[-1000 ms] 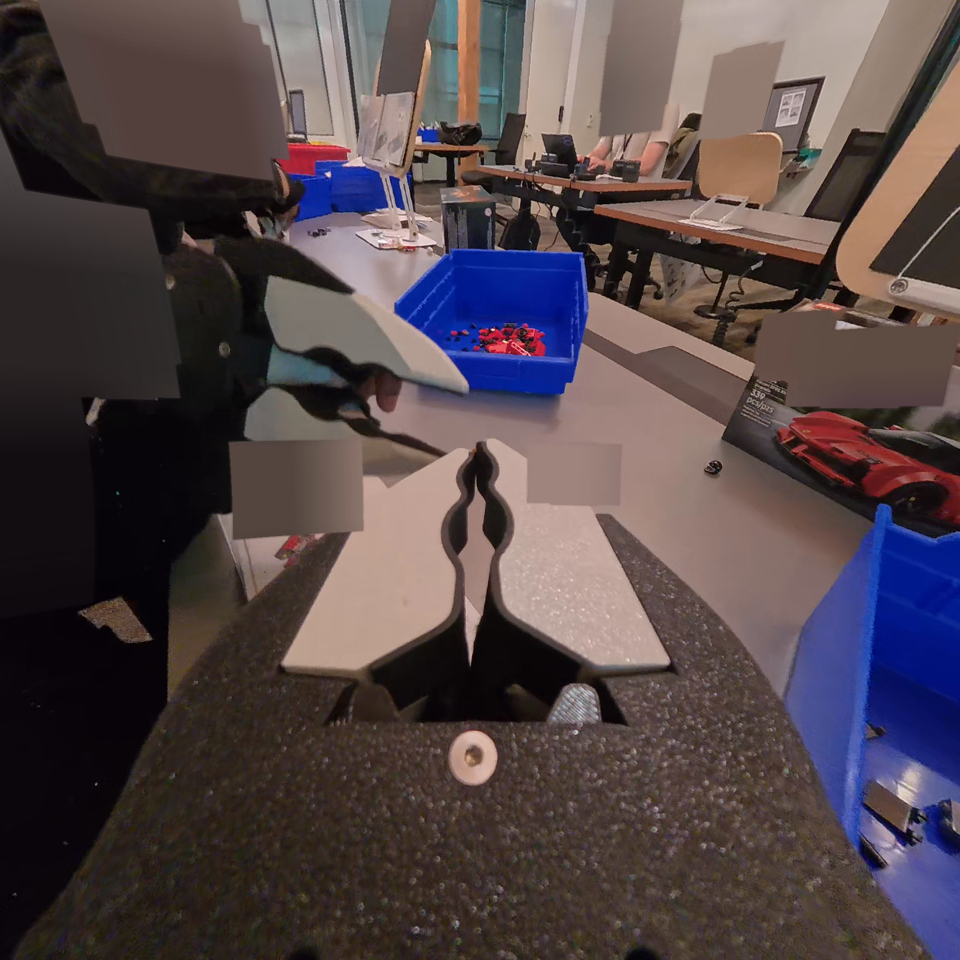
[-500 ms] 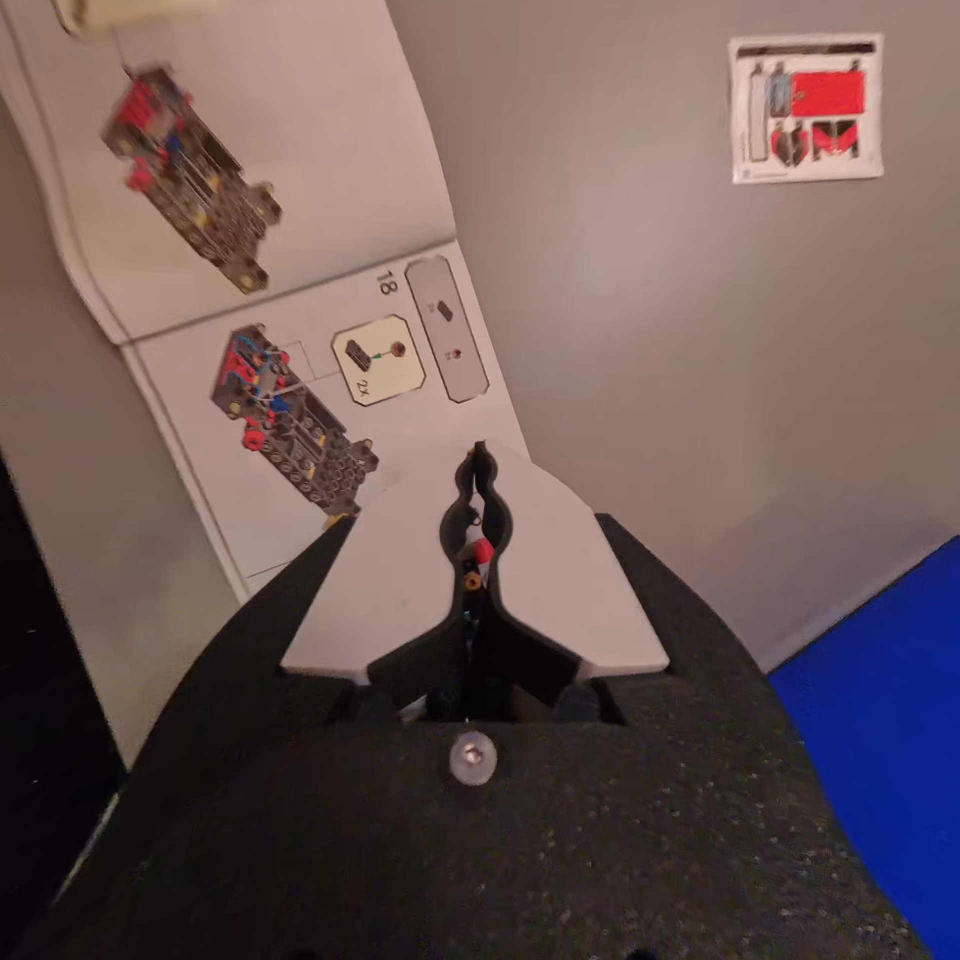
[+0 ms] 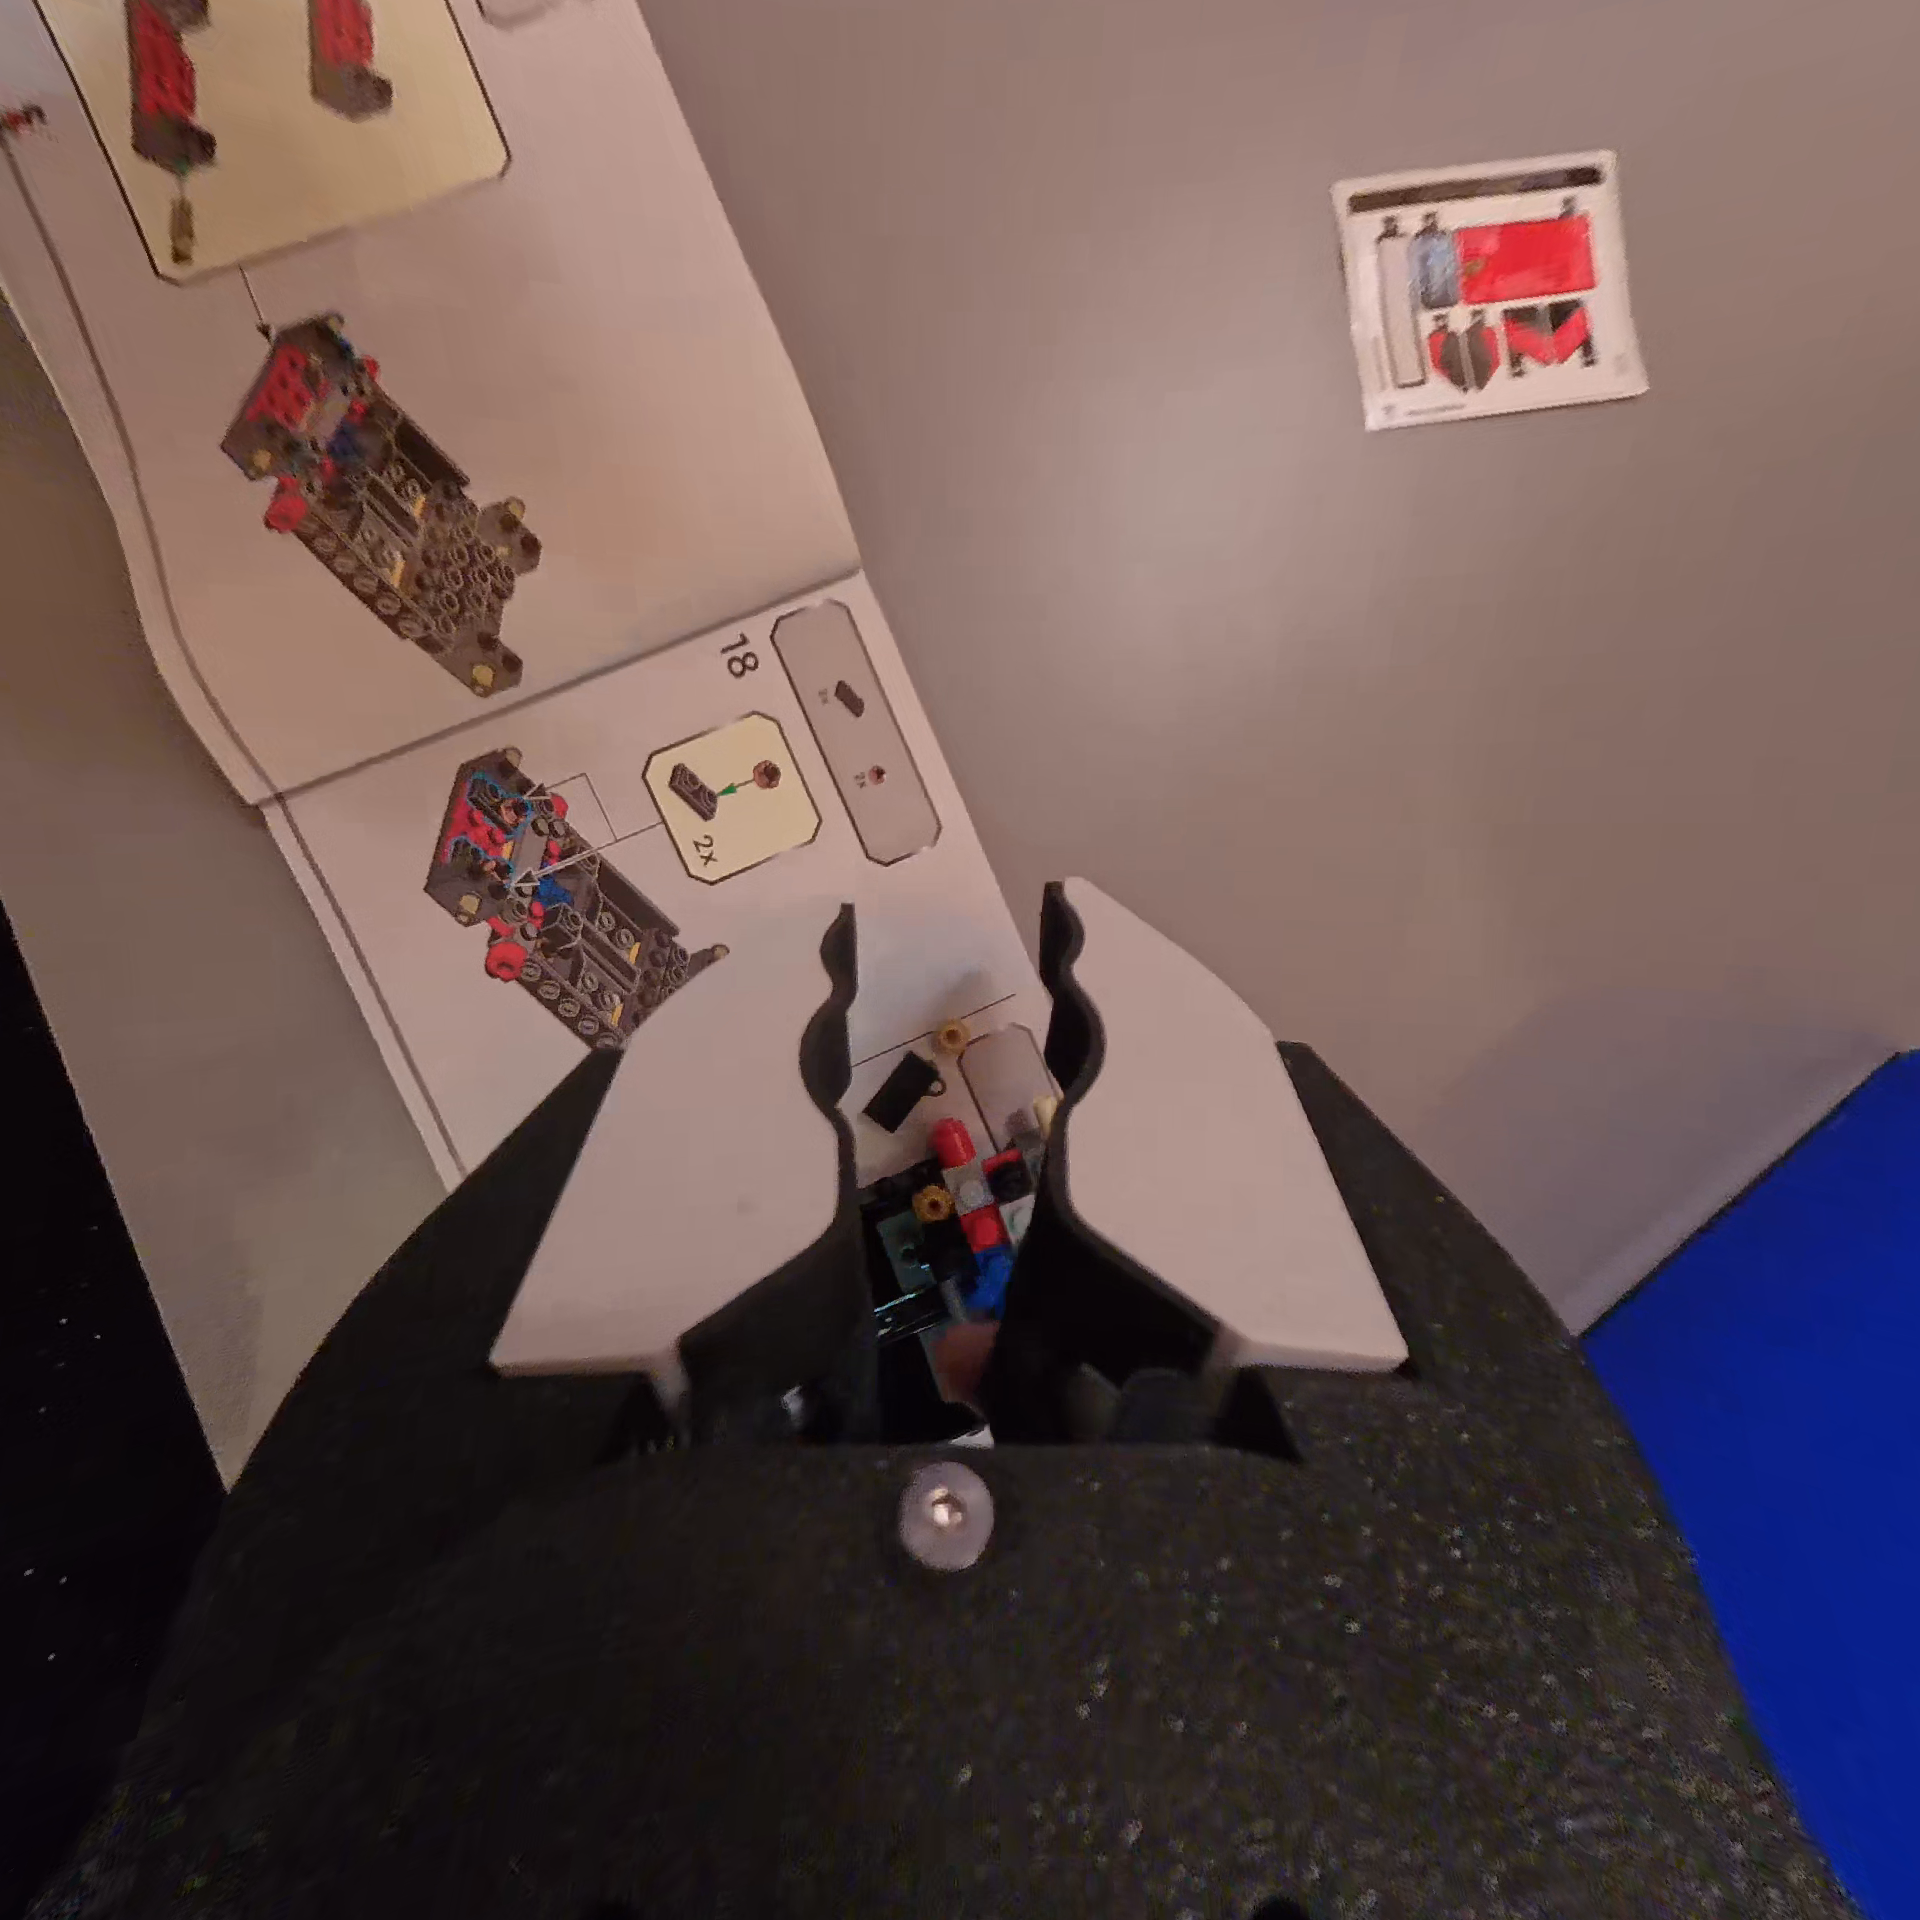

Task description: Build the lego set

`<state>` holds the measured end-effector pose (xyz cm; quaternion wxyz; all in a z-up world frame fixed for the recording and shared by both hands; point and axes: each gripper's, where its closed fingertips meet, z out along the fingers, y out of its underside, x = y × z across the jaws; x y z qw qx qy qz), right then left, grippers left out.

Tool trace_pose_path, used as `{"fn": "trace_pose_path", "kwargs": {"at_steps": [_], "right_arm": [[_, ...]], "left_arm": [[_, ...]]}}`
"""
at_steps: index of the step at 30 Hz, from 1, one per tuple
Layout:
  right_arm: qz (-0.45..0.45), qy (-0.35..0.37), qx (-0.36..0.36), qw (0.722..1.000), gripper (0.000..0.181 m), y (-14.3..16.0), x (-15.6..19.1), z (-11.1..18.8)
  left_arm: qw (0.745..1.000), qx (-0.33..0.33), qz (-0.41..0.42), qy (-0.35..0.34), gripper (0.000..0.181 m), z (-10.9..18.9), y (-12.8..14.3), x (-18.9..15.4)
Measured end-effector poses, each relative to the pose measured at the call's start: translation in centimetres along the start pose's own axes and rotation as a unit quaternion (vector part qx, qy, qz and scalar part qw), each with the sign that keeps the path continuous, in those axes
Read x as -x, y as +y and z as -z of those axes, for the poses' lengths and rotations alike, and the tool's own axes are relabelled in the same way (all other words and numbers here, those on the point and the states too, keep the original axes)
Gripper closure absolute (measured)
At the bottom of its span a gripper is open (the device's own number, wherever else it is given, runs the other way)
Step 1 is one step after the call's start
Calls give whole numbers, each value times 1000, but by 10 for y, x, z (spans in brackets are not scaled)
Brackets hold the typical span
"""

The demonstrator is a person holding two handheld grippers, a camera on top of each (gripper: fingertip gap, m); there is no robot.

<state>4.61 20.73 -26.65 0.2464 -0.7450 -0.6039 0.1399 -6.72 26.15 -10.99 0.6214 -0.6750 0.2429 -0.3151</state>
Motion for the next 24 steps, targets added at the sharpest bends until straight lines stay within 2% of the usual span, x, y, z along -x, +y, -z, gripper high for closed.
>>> {"fn": "trace_pose_path", "kwargs": {"at_steps": [5, 12, 14, 16, 19, 24], "right_arm": [[-24, 17, -50, 998, 142, -9, -7, 11], [-48, 36, -138, 989, 141, -16, -4, 21], [-35, 44, -119, 991, 137, -7, -5, 23], [-29, 65, -131, 989, 136, -7, -13, 33], [-55, 35, -197, 978, 131, -15, -16, 55], [-72, 52, -269, 959, 108, -15, -34, 95]], "left_arm": [[1000, -8, 0, -2, 160, -5, 5, 1], [998, -1, -21, -58, 159, -1, 10, 17], [998, -10, -22, -59, 159, -3, 6, 15], [998, -14, -30, -50, 160, -7, 3, 8], [997, 6, -70, -22, 158, -17, 11, -9], [993, 22, -118, -7, 154, -28, 22, -21]]}}
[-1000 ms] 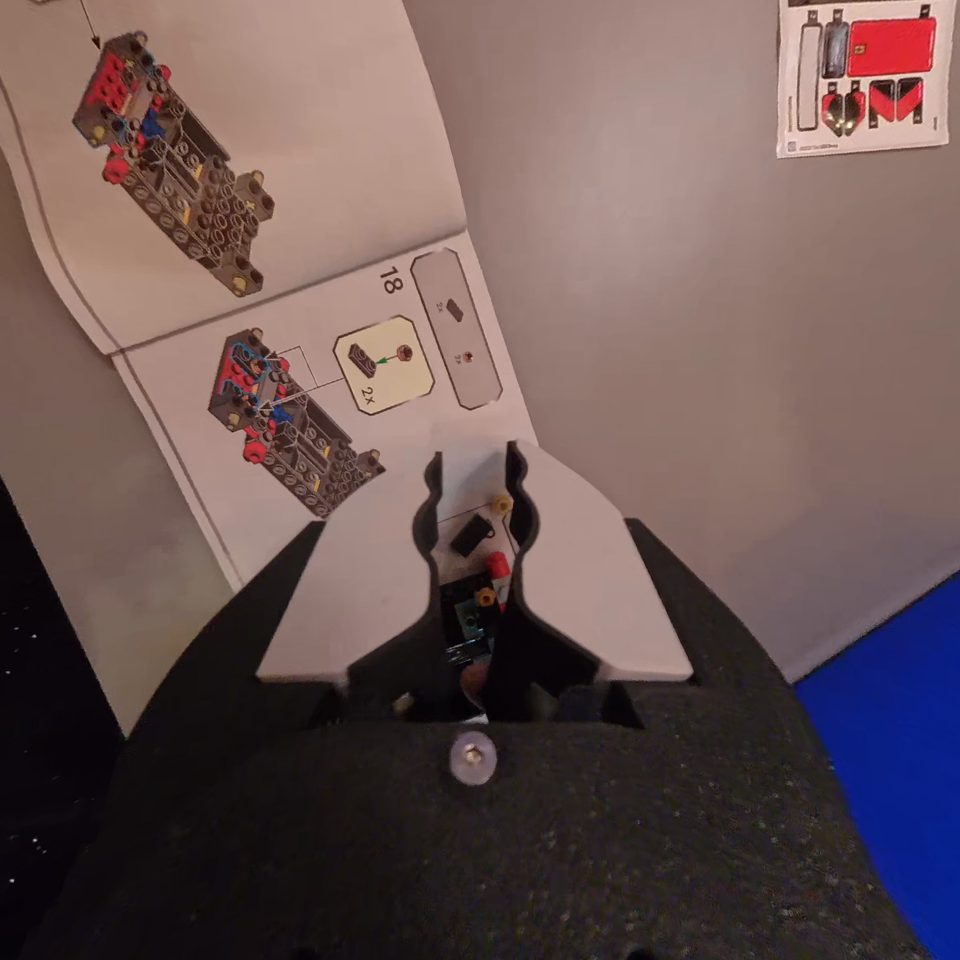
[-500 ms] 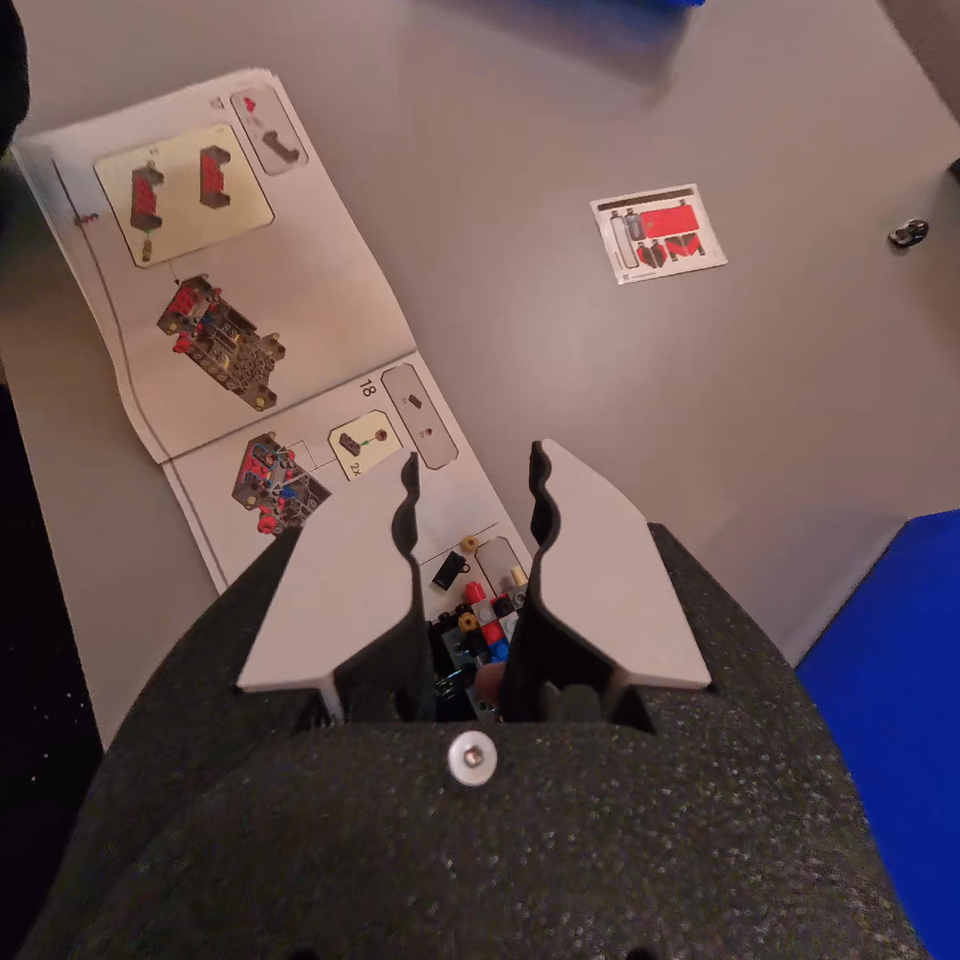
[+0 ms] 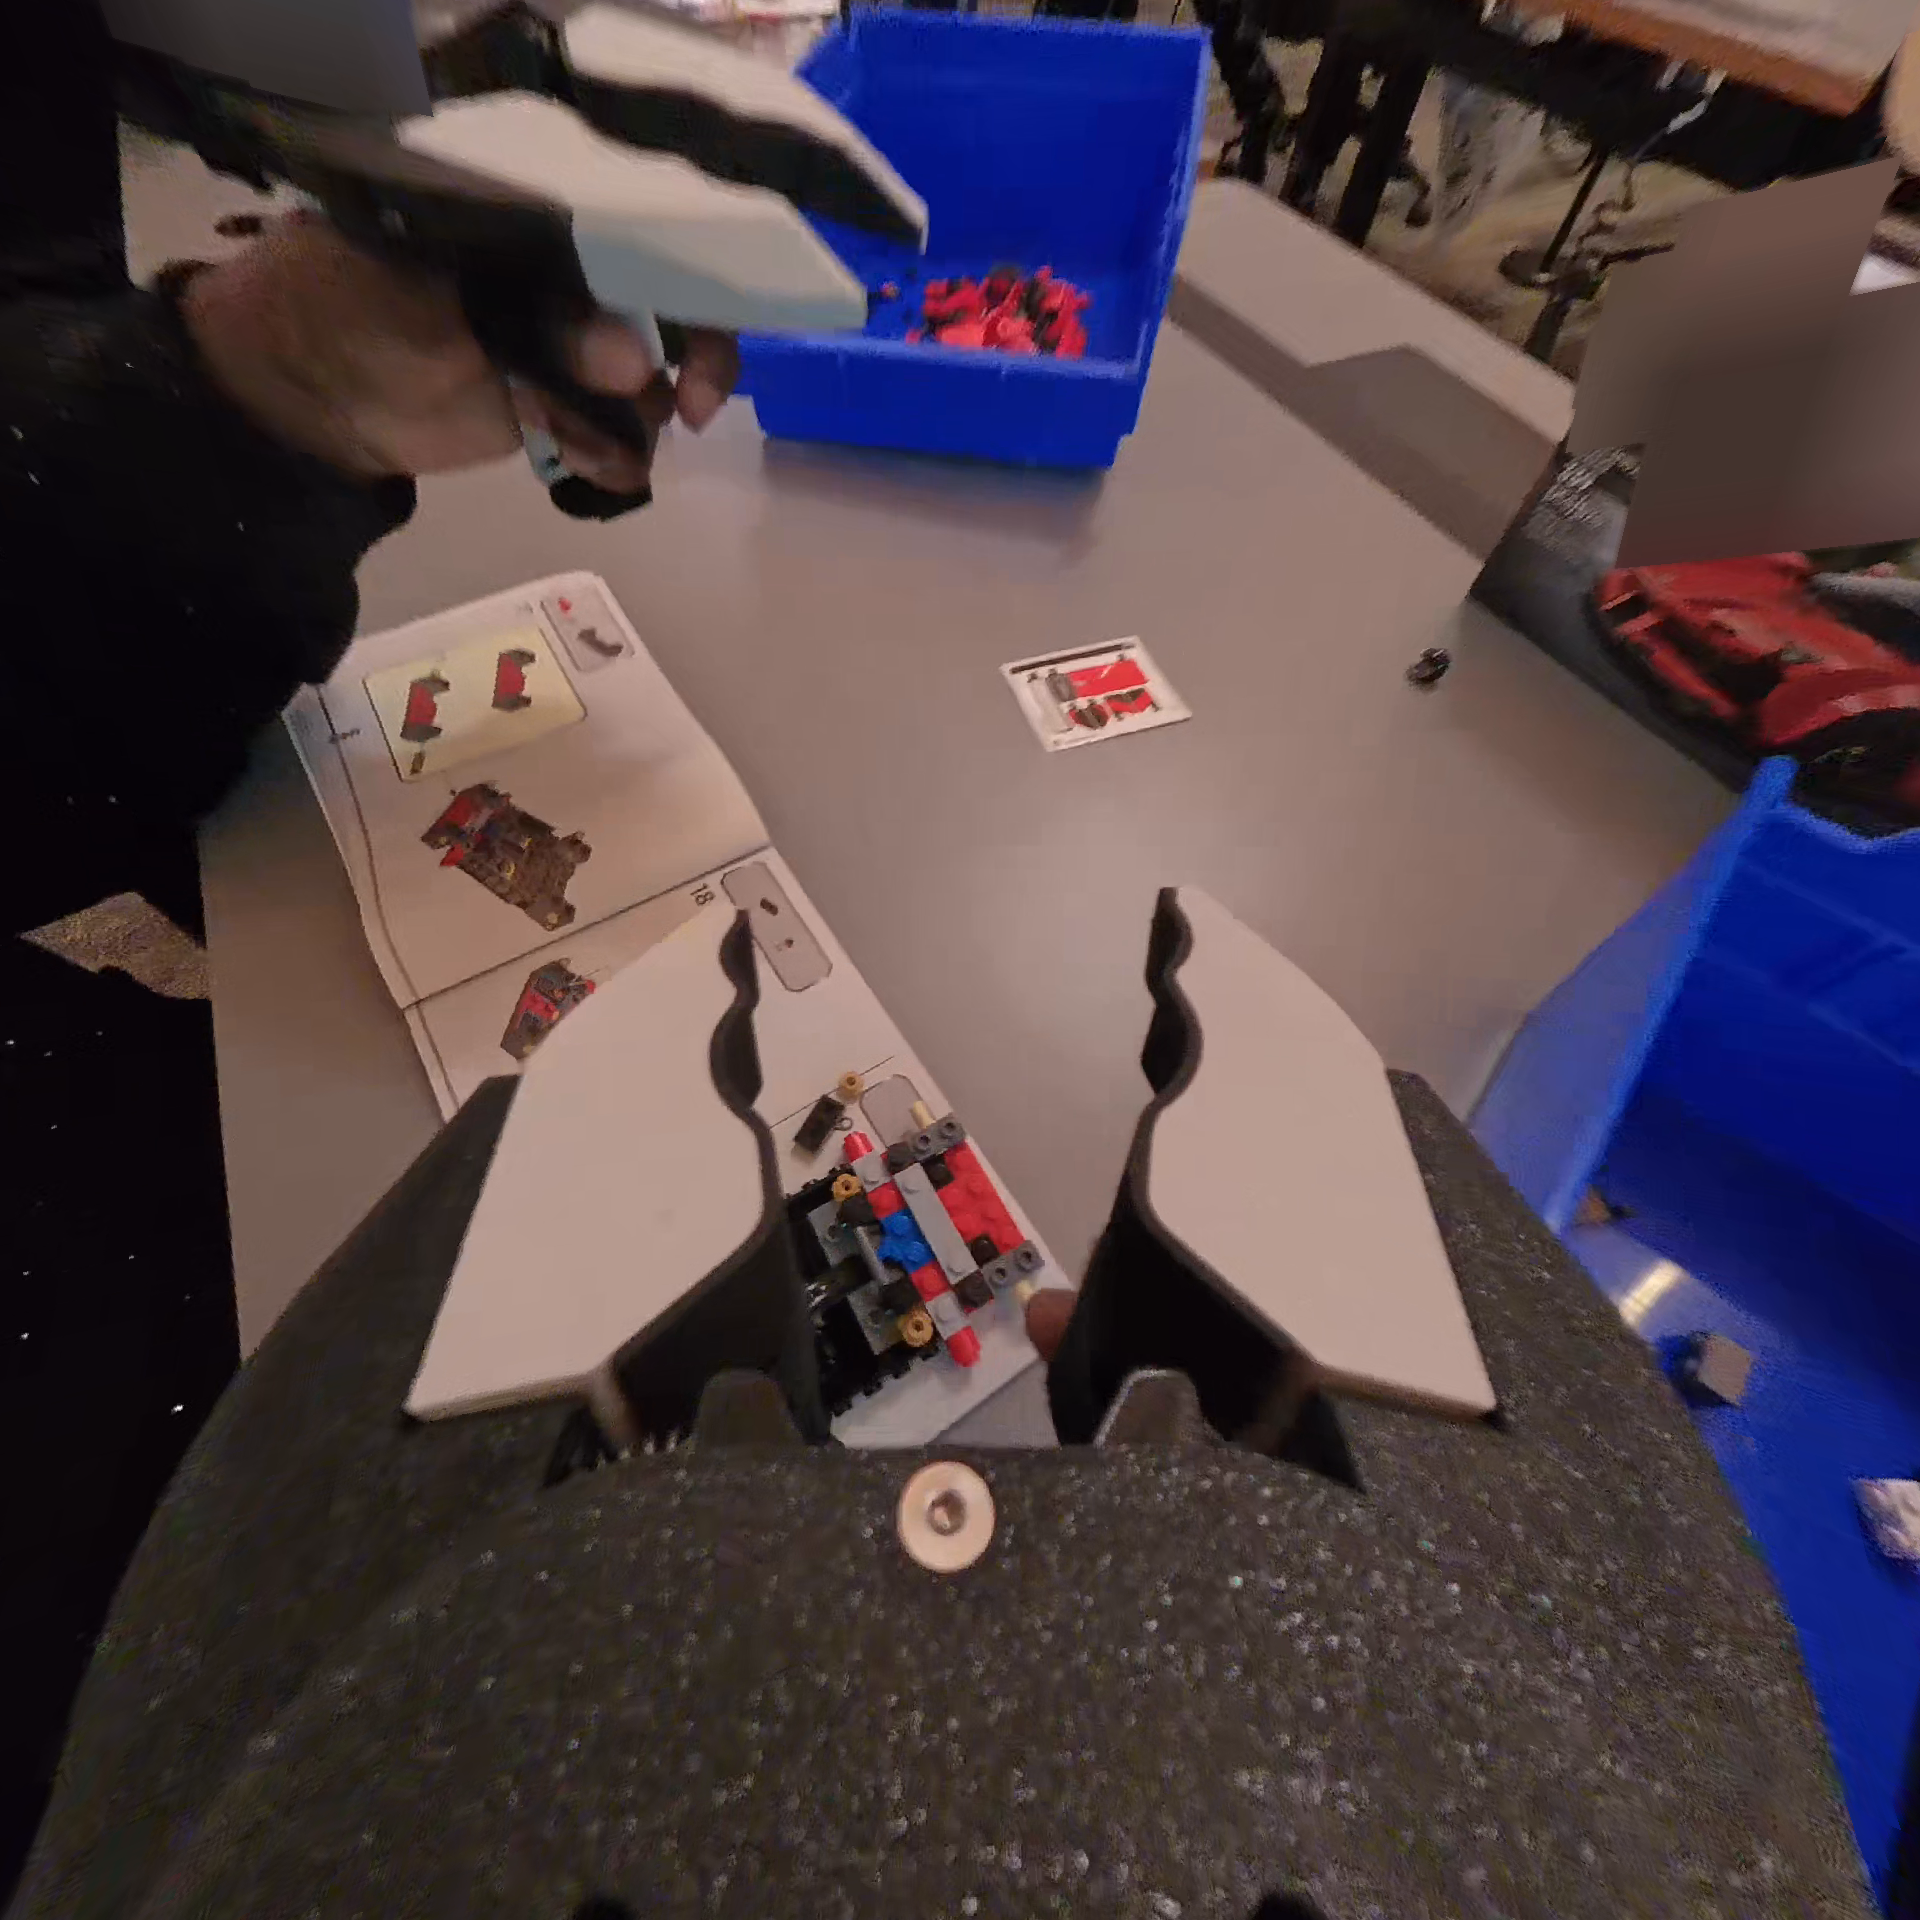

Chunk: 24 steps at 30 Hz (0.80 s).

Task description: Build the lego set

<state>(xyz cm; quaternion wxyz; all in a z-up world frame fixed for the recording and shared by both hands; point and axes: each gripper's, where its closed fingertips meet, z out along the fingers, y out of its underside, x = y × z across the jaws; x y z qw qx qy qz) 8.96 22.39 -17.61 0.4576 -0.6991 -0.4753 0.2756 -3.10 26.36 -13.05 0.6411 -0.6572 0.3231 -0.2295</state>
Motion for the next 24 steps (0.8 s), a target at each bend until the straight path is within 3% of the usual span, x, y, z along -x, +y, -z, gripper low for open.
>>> {"fn": "trace_pose_path", "kwargs": {"at_steps": [5, 7, 11, 17, 19, 24], "right_arm": [[55, 16, -49, 997, 81, -21, -1, 19], [74, -9, -49, 996, 78, -23, 11, 20], [104, -130, 69, 984, 64, 27, 55, 18], [147, -173, 285, 931, 68, 117, 50, 16], [149, -181, 316, 919, 66, 127, 46, 12], [157, -183, 299, 923, 63, 119, 39, 1]], "left_arm": [[1000, 4, -12, 7, 151, -2, 3, -5], [1000, -6, -13, 3, 151, -1, 0, -4], [1000, -15, -19, 4, 151, 2, -1, 0], [1000, -8, -12, 4, 151, 4, 6, 7], [1000, -5, -20, 1, 151, 4, 7, 9], [1000, -7, -21, 17, 151, 4, 6, 3]]}}
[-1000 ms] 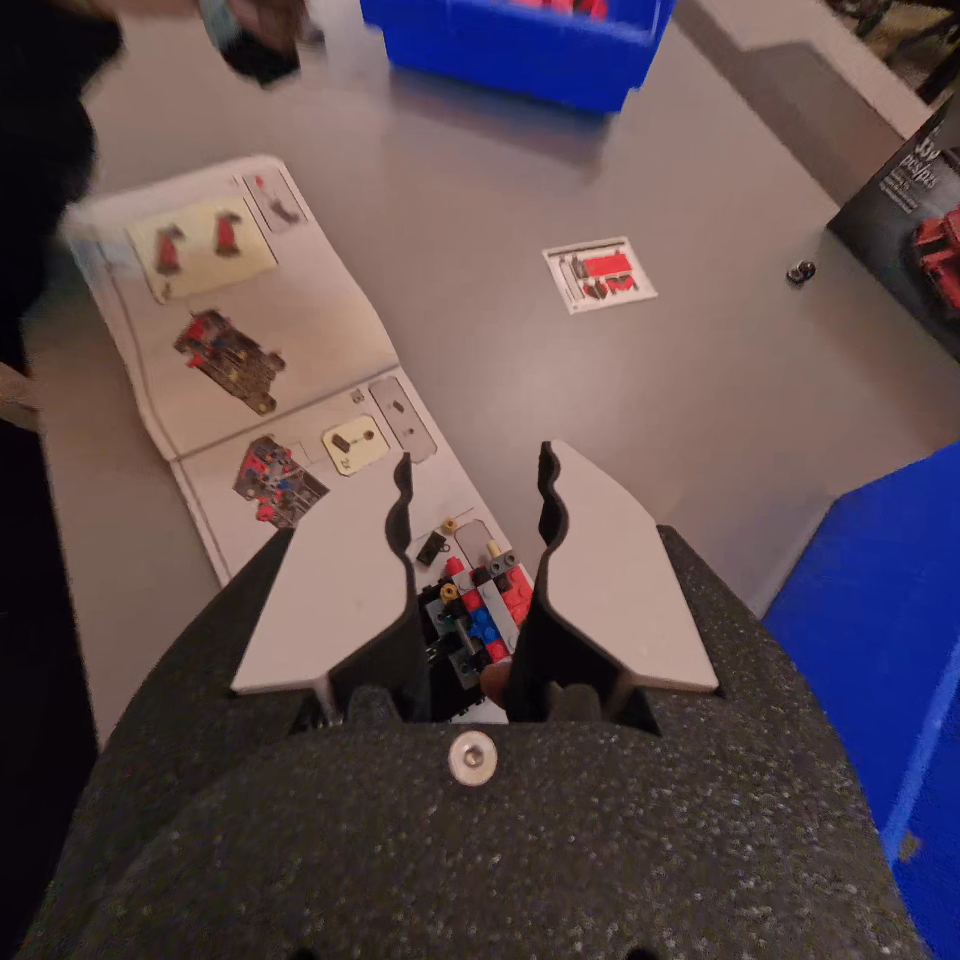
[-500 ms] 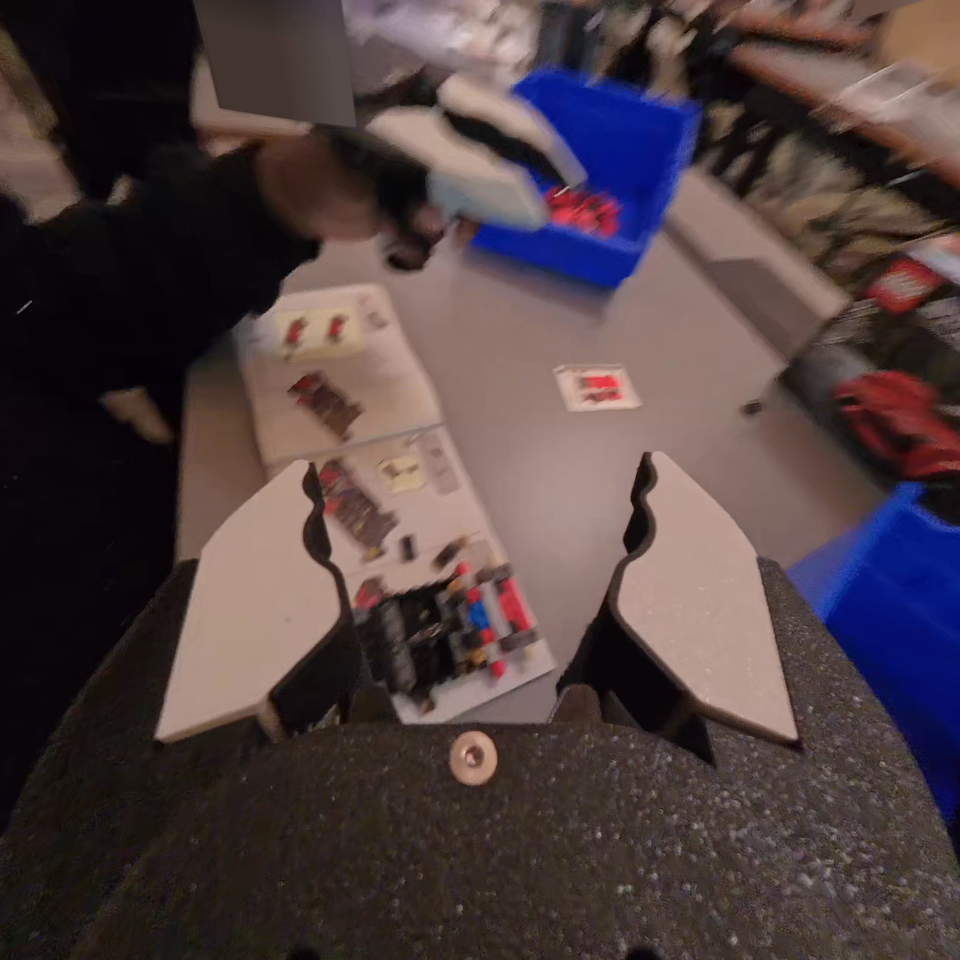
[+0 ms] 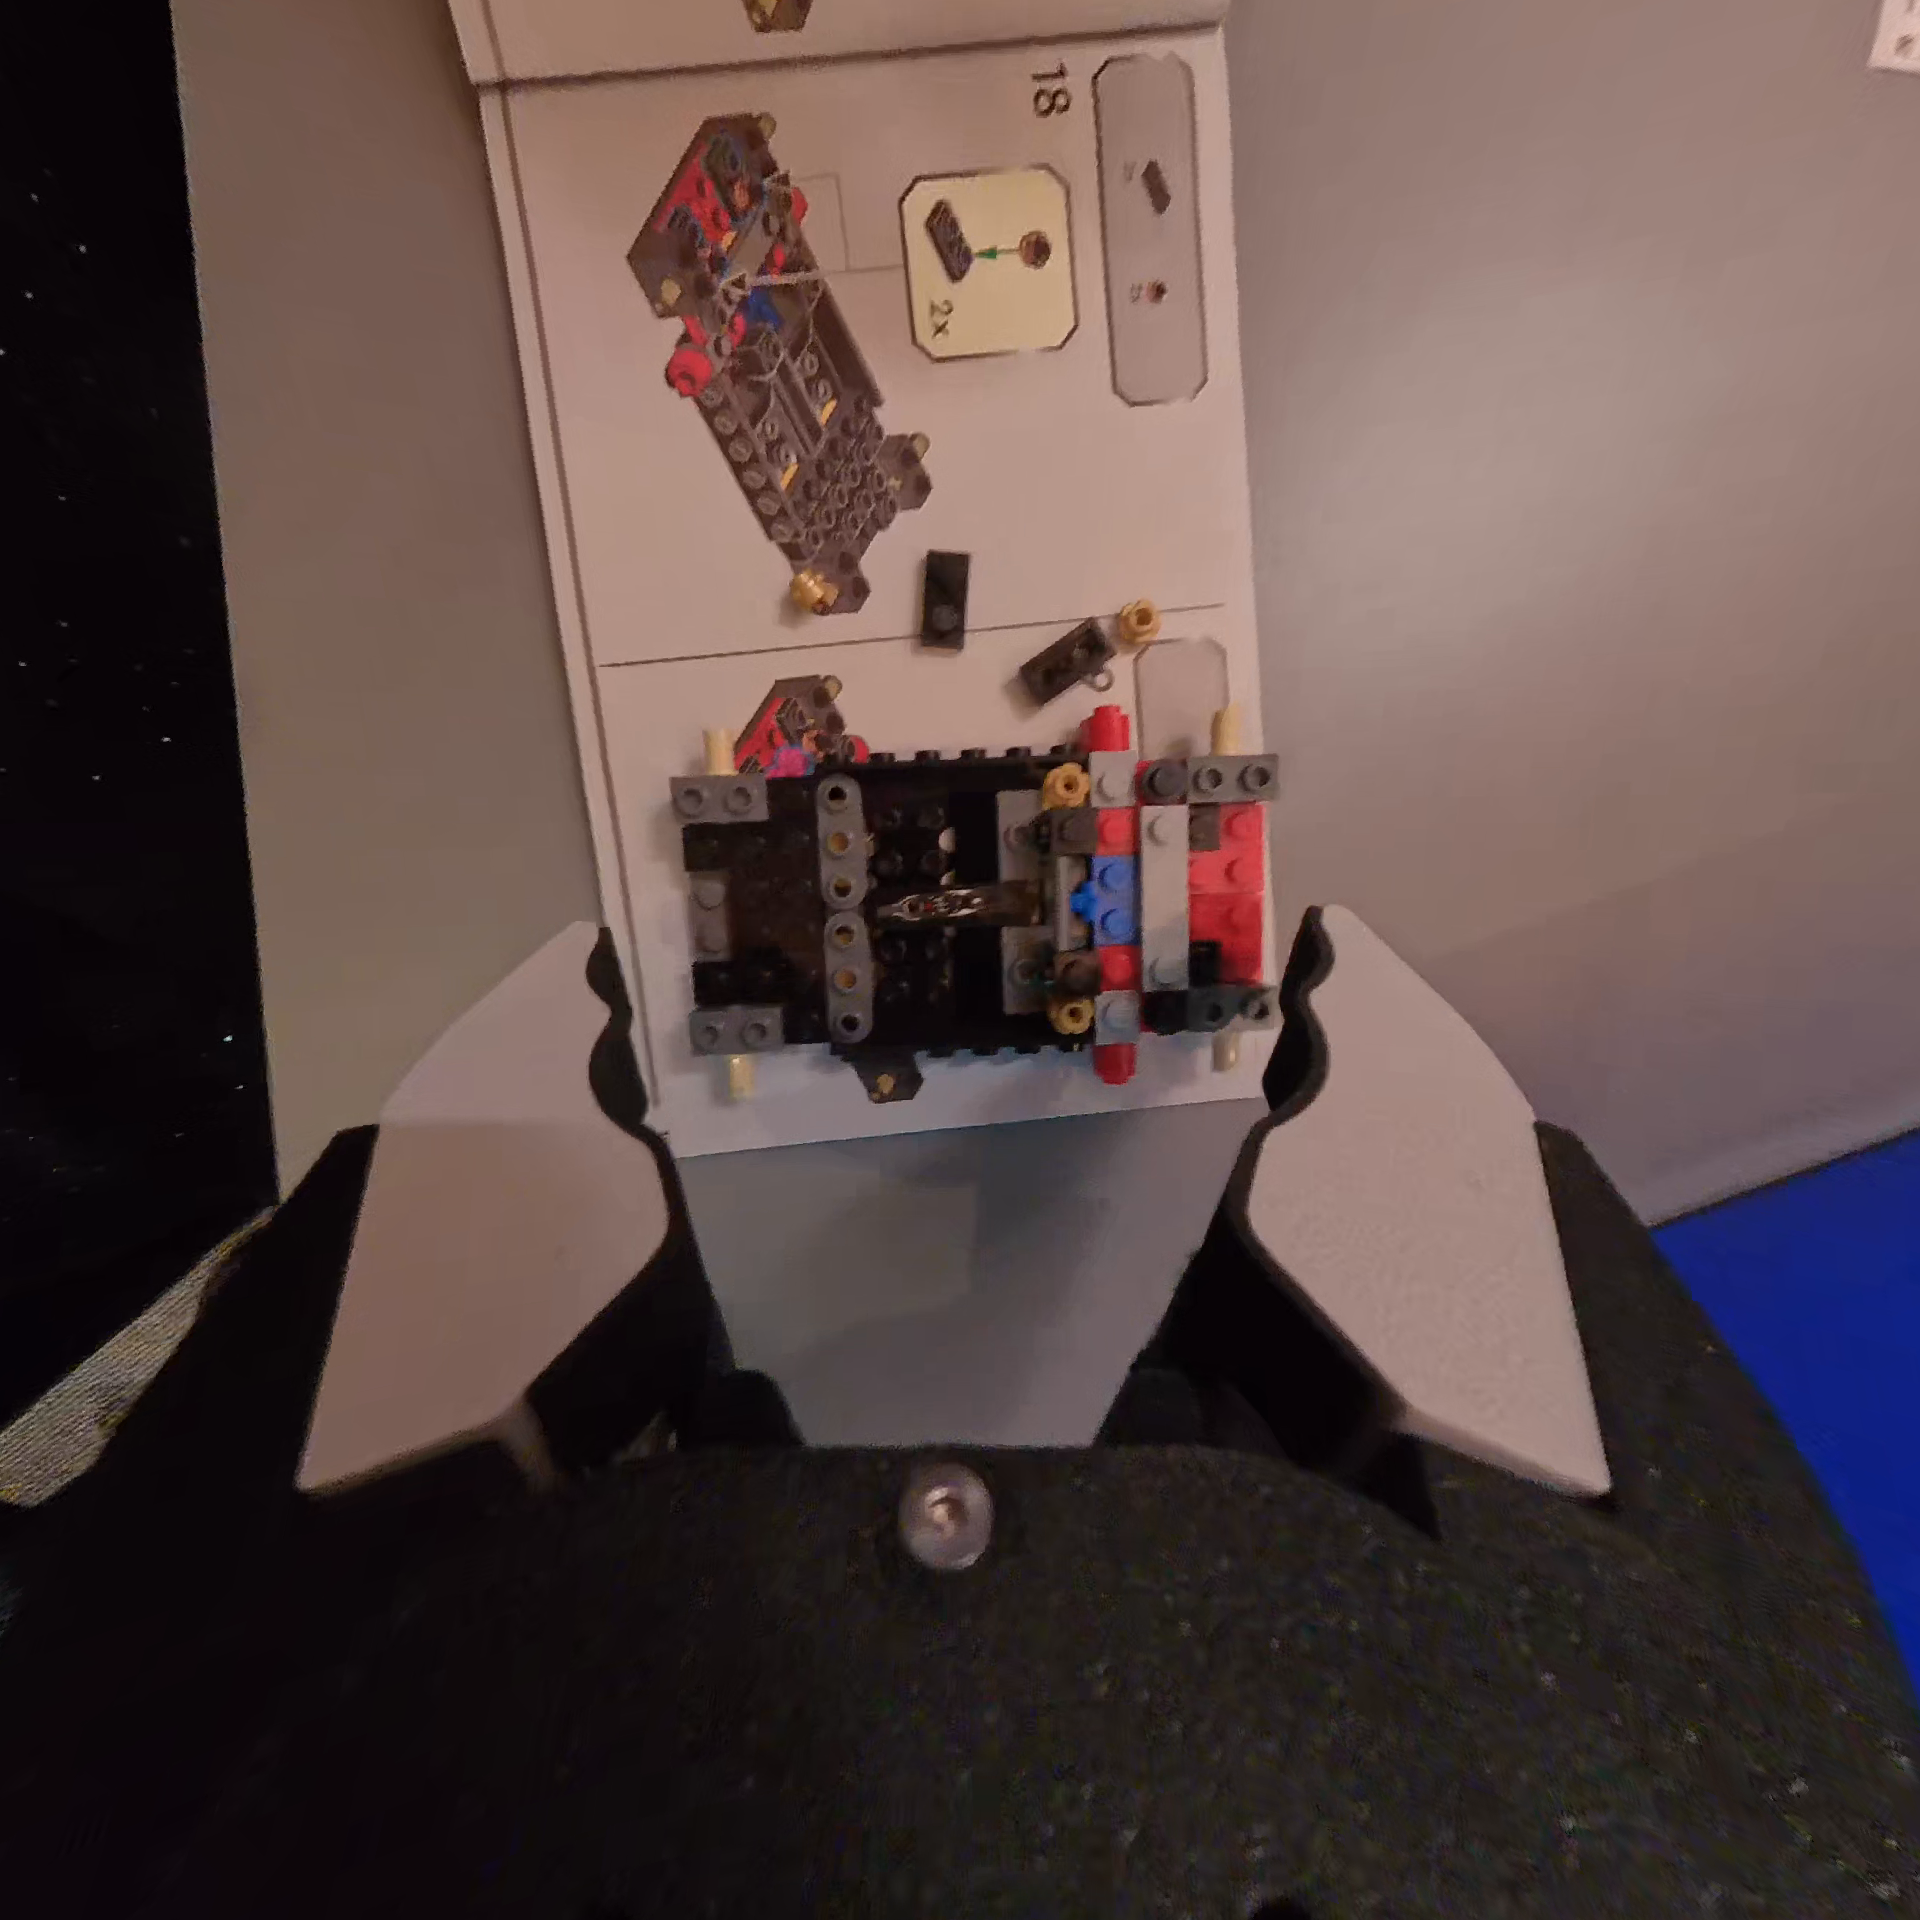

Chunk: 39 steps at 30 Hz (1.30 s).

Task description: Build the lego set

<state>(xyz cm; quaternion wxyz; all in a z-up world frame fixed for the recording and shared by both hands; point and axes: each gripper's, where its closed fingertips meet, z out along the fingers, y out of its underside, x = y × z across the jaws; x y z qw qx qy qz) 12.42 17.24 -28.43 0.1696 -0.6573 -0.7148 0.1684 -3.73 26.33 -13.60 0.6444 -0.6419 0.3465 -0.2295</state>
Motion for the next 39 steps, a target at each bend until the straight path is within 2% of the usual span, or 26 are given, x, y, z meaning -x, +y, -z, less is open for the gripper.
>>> {"fn": "trace_pose_path", "kwargs": {"at_steps": [4, 8, 13, 18, 21, 23, 26, 29, 31, 33, 36, 39], "right_arm": [[-9, -6, 9, 1000, 66, 4, 2, -10], [-21, 17, -19, 999, 73, -1, 1, -11], [-40, 42, -50, 997, 74, -5, 1, -11], [-44, 53, -114, 991, 72, -22, 3, -1], [-40, 91, -153, 983, 65, -31, -2, 17], [-30, 115, -198, 973, 64, -41, -3, 33], [-11, 120, -267, 956, 62, -49, 2, 50], [-28, 118, -312, 942, 59, -50, 1, 56], [-23, 124, -338, 933, 44, -54, 0, 58], [-23, 141, -333, 932, 35, -55, -5, 56], [-19, 164, -335, 928, 35, -57, -11, 57], [-30, 153, -377, 913, 35, -62, -12, 62]], "left_arm": [[1000, -15, -5, -6, 151, 3, -6, 2], [1000, -28, 3, -14, 151, 9, -11, 9], [999, -44, 15, -26, 152, 18, -16, 18], [996, -61, 36, -59, 151, 26, -21, 31], [992, -73, 43, -91, 146, 30, -23, 41], [992, -83, 45, -80, 133, 29, -25, 38], [989, -96, 68, -85, 77, 24, -27, 41], [989, -92, 80, -84, 47, 19, -26, 41], [987, -108, 71, -92, 38, 19, -30, 42], [983, -141, 56, -98, 36, 22, -39, 41], [982, -164, 49, -76, 36, 25, -47, 35], [984, -157, 44, -65, 36, 25, -44, 33]]}}
